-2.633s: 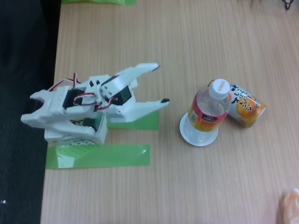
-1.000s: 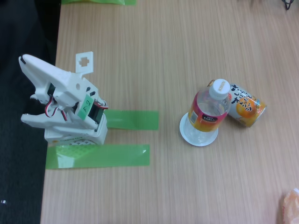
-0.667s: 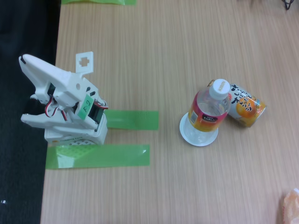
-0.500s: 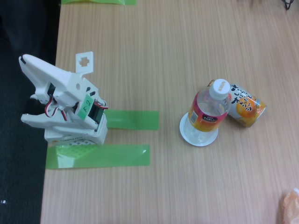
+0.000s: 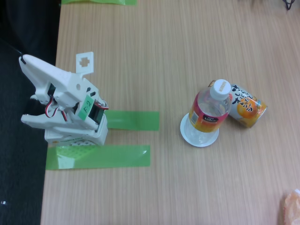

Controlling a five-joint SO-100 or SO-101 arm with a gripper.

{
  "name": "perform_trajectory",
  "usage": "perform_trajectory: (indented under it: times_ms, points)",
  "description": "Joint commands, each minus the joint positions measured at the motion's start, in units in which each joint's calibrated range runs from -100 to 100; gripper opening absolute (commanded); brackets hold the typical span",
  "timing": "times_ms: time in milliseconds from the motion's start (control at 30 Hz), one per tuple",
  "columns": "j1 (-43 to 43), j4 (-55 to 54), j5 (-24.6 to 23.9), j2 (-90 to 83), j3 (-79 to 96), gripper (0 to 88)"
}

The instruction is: Pick up the plastic bottle and stand it up on the white place

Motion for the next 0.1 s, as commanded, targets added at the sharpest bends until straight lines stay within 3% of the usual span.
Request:
perform_trajectory:
  times_ms: [0,67]
  points:
    - [-0.04,-1.35,-0.13,-0.09,0.18,1.9]
    - [-0.04,-1.35,-0.13,-0.09,0.18,1.9]
